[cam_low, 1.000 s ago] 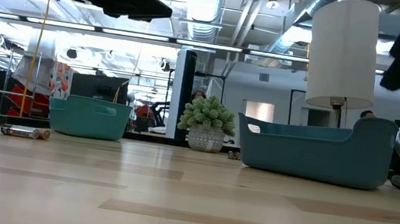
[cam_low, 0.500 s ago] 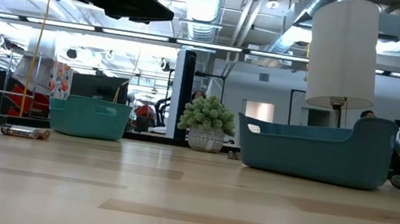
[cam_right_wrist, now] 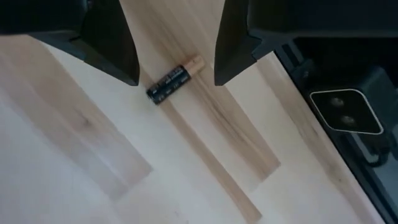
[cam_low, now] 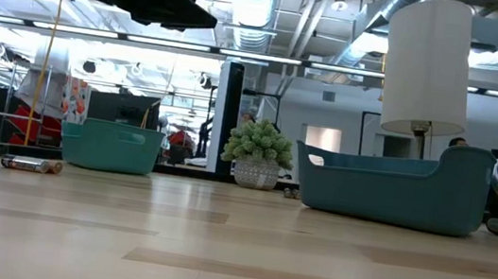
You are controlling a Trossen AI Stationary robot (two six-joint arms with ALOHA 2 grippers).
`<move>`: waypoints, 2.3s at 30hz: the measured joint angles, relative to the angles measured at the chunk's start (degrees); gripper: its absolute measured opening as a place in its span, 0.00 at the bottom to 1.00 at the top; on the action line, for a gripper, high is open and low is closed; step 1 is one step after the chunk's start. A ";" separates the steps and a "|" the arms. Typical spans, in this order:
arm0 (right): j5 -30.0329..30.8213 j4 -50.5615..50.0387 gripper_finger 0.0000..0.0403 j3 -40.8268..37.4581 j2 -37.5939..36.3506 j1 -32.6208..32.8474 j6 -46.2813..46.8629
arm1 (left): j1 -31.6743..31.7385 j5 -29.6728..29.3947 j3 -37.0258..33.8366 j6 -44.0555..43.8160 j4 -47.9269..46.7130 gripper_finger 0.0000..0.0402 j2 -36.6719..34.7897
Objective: Sort batteries
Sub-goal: Put the black battery into the green bin
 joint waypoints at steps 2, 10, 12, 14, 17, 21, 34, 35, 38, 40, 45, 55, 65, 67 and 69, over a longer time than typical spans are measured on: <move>-0.53 0.30 0.58 0.00 -0.02 -0.21 0.59 | 0.00 0.00 0.00 0.56 0.03 0.15 0.00; -0.78 0.30 0.59 0.07 -0.02 -1.24 4.85 | 0.00 -0.64 0.00 1.81 0.02 0.15 0.00; -0.80 -0.12 0.59 0.07 -0.02 -1.24 6.01 | 0.00 -0.76 0.00 1.81 0.00 0.15 0.00; -1.09 -0.18 0.59 0.07 -0.02 -1.20 6.70 | 0.00 -0.79 0.00 1.81 0.00 0.15 0.00; -2.48 0.34 0.59 0.08 1.16 -1.09 7.45 | 0.00 -0.90 0.00 1.81 0.00 0.15 0.00; -4.02 1.42 0.59 0.04 2.90 -0.80 7.74 | 0.00 -0.94 0.00 1.70 0.00 0.15 0.00; -5.22 2.68 0.60 0.56 6.94 -1.24 8.86 | 0.00 -0.96 -0.02 1.42 0.06 0.15 0.02; -5.27 2.59 0.60 0.57 7.02 -1.35 9.04 | 0.00 -0.96 -0.02 1.42 0.03 0.15 0.02; -5.76 1.98 0.60 0.61 7.04 -1.51 9.98 | 0.00 -0.96 -0.02 1.42 0.02 0.15 0.02; -5.71 0.86 0.59 0.59 6.95 -1.53 10.48 | 0.00 -0.96 -0.02 1.44 0.00 0.15 0.02; -5.74 0.09 0.53 0.54 7.11 -2.07 10.70 | 0.00 -0.96 -0.02 1.42 0.00 0.15 0.02; -6.35 -3.01 0.31 0.46 7.26 -3.74 10.26 | 0.00 -0.96 -0.02 1.42 -0.10 0.15 0.02; -6.85 -3.94 0.16 0.46 7.25 -5.18 6.15 | 0.00 -0.96 -0.02 1.42 -0.17 0.15 0.02; -6.77 -4.21 0.15 0.46 7.26 -5.26 6.00 | 0.00 -0.96 -0.02 1.42 -0.20 0.15 0.02; -6.64 -4.65 0.15 0.46 7.24 -5.33 6.00 | 0.00 -0.96 -0.02 1.42 -0.20 0.15 0.02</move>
